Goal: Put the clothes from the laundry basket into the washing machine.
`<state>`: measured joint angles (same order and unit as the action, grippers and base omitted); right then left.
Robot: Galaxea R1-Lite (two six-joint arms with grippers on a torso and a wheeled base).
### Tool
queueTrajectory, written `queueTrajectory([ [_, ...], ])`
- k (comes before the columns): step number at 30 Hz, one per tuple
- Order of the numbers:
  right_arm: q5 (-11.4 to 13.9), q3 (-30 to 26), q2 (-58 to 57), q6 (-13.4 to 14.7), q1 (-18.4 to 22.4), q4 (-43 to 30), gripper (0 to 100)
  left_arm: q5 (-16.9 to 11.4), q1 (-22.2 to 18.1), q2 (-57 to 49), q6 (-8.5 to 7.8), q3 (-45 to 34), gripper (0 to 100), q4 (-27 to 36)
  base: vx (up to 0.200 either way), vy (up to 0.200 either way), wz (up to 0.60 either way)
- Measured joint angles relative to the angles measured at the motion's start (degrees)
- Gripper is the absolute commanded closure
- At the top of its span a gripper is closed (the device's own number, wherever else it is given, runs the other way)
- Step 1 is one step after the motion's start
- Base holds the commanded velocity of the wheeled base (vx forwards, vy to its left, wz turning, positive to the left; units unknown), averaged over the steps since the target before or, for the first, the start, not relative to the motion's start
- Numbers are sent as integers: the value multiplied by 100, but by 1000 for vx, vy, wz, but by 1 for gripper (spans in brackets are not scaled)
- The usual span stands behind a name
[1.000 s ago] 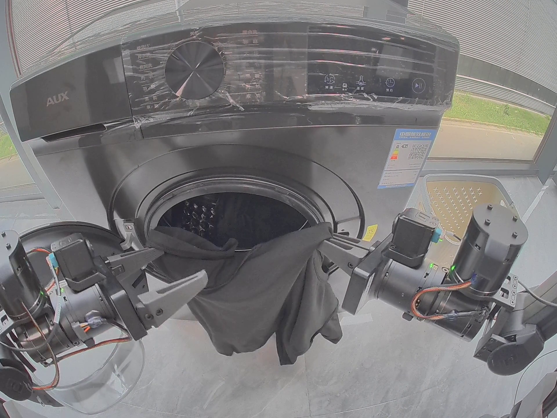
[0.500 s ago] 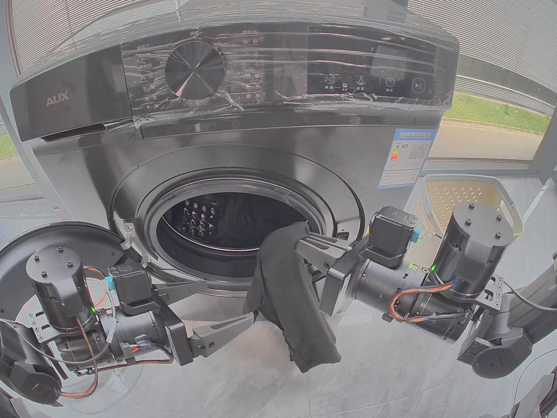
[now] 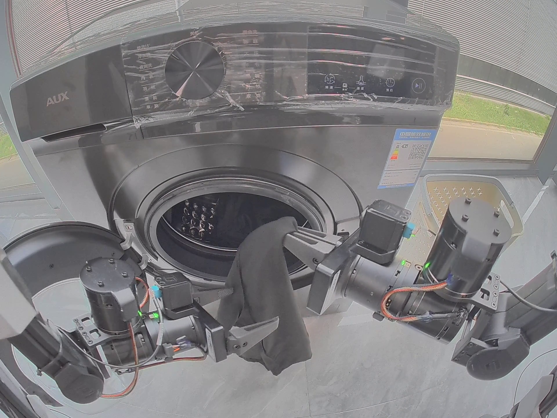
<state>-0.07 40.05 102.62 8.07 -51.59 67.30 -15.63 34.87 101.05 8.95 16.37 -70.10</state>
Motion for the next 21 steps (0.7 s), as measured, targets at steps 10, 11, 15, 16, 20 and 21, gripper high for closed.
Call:
queueTrajectory([
  [10,-26,79,-9,2,-69,0,100,37,-24,1692,-241,38,0,-1842,0,0,0],
  [11,-26,83,-11,2,-76,0,100,41,-28,1794,-250,60,0,-1866,0,0,0],
  [15,-28,99,-22,2,-89,7,100,57,-48,2089,-263,182,0,-1881,0,0,0],
  [16,-28,102,-23,2,-96,29,100,61,-61,2138,-263,215,0,-1883,0,0,0],
  [20,-35,107,-26,2,-113,99,100,112,-124,2280,-263,324,100,-1886,0,0,0],
  [21,-37,107,-28,2,-118,110,100,132,-141,2308,-263,344,100,-1888,0,0,0],
])
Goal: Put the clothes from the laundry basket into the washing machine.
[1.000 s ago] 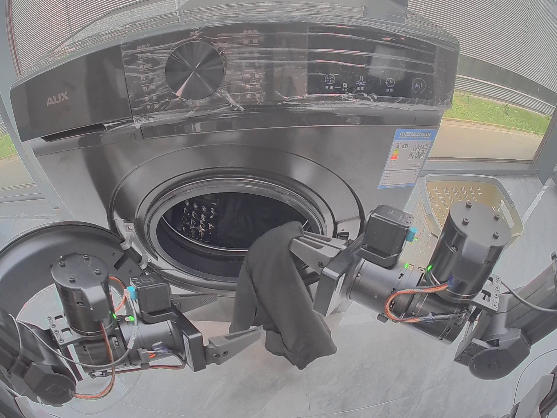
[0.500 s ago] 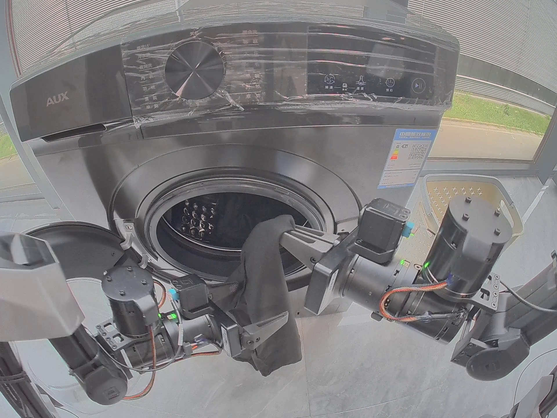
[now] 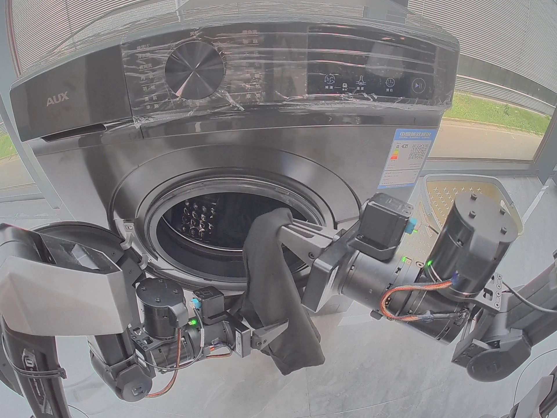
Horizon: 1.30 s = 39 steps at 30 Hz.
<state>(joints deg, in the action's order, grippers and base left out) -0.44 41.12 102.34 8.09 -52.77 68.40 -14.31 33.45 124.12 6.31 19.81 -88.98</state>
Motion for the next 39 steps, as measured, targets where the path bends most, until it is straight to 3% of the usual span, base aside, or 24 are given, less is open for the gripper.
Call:
queueTrajectory([
  [12,-5,129,41,6,151,11,100,15,-13,-251,33,91,100,7,0,0,0],
  [18,-93,356,229,44,372,9,100,-238,30,-1136,44,-388,100,13,0,0,0],
  [25,-179,555,634,282,655,27,100,-591,69,-2347,71,-1218,100,16,0,0,0],
  [31,-199,521,1042,384,785,119,100,-684,80,-3110,282,-1526,100,16,0,0,0],
  [32,-201,490,1102,391,785,148,0,-684,83,-3217,315,-1549,100,16,0,0,0],
  [39,-207,193,1261,433,656,308,0,-566,76,-3472,400,-1559,100,16,0,0,0],
])
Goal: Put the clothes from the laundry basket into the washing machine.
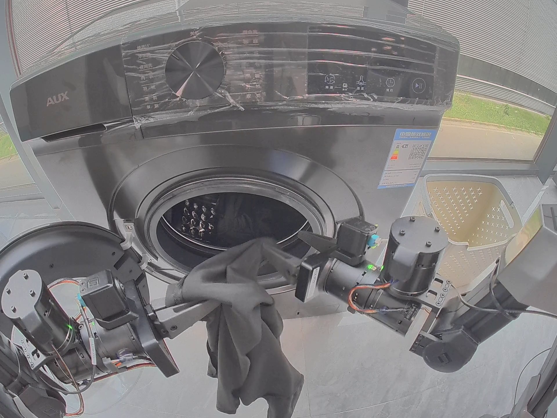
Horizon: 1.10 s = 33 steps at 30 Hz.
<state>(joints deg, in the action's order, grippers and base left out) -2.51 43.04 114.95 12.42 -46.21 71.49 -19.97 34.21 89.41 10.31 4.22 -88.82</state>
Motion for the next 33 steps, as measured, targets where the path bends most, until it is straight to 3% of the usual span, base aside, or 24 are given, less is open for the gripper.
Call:
queueTrajectory([
  [6,-6,-674,-155,-13,-105,-40,0,380,-34,-29,39,46,100,6,0,0,0],
  [12,-24,-1701,-528,-11,-149,118,0,1308,-41,91,63,99,100,4,0,0,0],
  [16,-30,-2232,-712,-2,-94,578,0,1743,-30,371,71,222,100,4,0,0,0],
  [27,-343,-2745,-850,2,-50,1224,0,1972,7,1340,-28,1130,100,-5,0,0,0],
  [33,-347,-2756,-866,6,-61,1232,0,1986,-37,1729,-46,1535,100,2,200,0,0],
])
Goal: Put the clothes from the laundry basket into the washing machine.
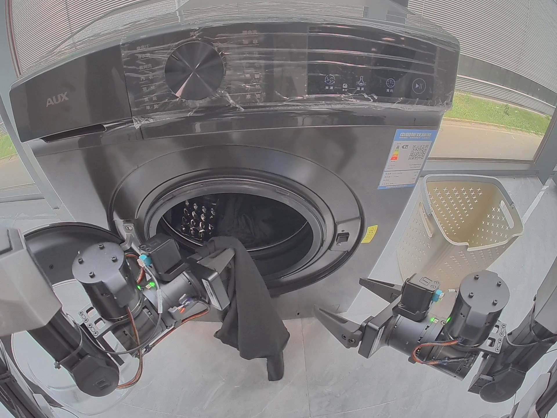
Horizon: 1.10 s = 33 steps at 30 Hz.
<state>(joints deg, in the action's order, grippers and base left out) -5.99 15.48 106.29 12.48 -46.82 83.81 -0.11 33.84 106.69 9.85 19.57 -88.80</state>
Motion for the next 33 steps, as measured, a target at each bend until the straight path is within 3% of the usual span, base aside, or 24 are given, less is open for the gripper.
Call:
queueTrajectory([
  [6,7,6,-6,2,-9,5,0,4,-50,340,-30,243,100,-7,0,0,0],
  [18,-22,-44,-34,7,-63,2,0,4,-9,761,-362,642,100,-10,0,0,0],
  [33,-28,-93,-76,-22,-149,68,0,21,-71,1668,-339,2059,100,44,0,0,0],
])
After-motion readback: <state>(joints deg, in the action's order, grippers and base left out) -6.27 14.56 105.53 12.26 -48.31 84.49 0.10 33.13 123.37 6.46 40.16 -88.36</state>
